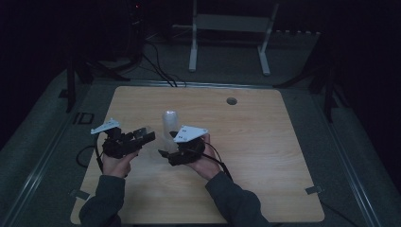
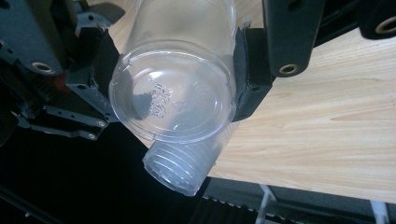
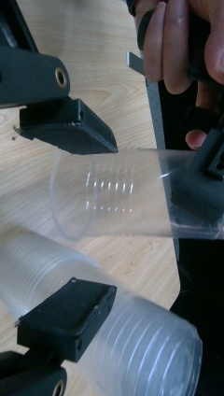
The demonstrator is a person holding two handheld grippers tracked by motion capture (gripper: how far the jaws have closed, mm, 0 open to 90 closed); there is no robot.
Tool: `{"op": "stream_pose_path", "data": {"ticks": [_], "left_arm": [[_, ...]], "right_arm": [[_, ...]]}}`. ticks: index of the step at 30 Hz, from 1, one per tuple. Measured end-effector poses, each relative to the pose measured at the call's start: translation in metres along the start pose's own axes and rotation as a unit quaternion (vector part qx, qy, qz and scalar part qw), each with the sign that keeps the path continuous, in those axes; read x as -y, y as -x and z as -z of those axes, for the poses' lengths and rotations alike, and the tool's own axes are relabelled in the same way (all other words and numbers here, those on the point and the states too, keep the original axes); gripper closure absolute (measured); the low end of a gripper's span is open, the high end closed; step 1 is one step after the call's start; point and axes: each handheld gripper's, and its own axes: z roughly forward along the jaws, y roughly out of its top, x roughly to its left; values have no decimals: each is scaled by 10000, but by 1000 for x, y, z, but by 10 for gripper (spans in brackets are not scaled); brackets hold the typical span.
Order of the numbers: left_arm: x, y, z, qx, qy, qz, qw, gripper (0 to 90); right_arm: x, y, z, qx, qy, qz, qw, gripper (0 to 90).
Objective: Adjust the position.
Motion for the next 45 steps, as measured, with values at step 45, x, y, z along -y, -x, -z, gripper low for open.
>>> {"op": "stream_pose_path", "data": {"ticks": [45], "left_arm": [[6, -13, -5, 560, 385, 1128, 9913, 424]], "right_arm": [[11, -13, -22, 128, 246, 23, 9996, 245]]}}
